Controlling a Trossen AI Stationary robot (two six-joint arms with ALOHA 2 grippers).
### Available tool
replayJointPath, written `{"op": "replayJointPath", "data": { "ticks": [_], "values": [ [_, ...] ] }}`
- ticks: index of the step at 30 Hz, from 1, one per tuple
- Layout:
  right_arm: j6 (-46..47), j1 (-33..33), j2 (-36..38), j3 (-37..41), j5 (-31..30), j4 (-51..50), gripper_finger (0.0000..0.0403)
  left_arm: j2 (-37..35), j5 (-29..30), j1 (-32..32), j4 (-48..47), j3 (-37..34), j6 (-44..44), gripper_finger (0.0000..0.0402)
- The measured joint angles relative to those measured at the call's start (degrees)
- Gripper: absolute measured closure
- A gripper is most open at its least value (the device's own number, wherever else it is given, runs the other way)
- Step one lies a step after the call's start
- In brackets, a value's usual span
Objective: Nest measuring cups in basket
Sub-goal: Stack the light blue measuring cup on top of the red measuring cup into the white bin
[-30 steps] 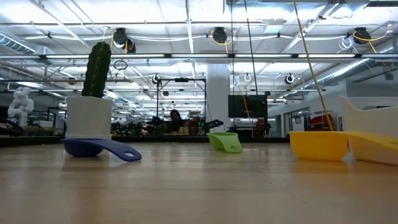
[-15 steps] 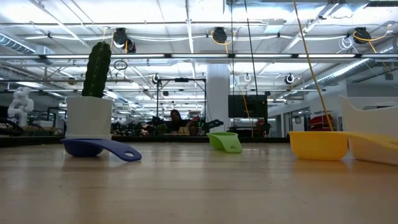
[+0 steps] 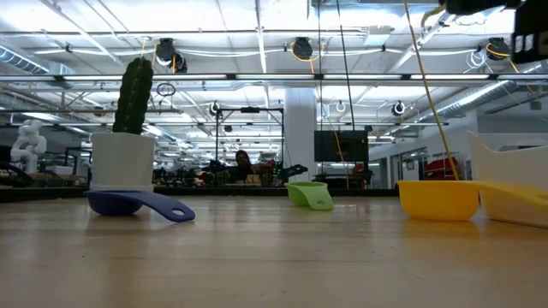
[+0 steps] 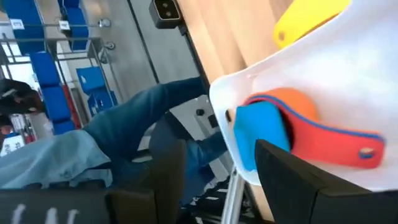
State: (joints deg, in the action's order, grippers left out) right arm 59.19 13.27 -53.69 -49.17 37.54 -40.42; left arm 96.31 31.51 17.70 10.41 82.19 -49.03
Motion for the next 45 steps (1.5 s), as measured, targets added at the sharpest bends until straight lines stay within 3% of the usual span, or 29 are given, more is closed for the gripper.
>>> {"op": "replayJointPath", "data": {
  "ticks": [7, 13, 20, 31, 45],
  "values": [
    [-16.03, -4.39, -4.66, 0.00, 6.46, -7.79, 0.0220, 0.00, 0.00, 0.06, 1.16, 0.00, -0.67, 0.0238],
    [-22.43, -3.24, -10.06, 0.00, 8.10, -5.98, 0.0220, 0.00, 0.03, -0.38, 1.85, 0.00, -0.80, 0.0238],
    [-25.46, -1.63, -12.52, 0.00, 8.92, -4.39, 0.0246, 0.02, 0.04, -0.70, 2.10, 0.00, -0.98, 0.0238],
    [-27.35, -0.81, -12.49, 0.00, 7.76, -1.82, 0.0394, 0.04, 0.05, -1.19, 2.24, 0.00, -0.87, 0.0238],
    [-20.32, -2.94, -5.64, -0.02, 15.30, -0.47, 0.0401, 0.04, 0.07, -1.19, 2.58, -0.02, -1.08, 0.0238]
  ]
}}
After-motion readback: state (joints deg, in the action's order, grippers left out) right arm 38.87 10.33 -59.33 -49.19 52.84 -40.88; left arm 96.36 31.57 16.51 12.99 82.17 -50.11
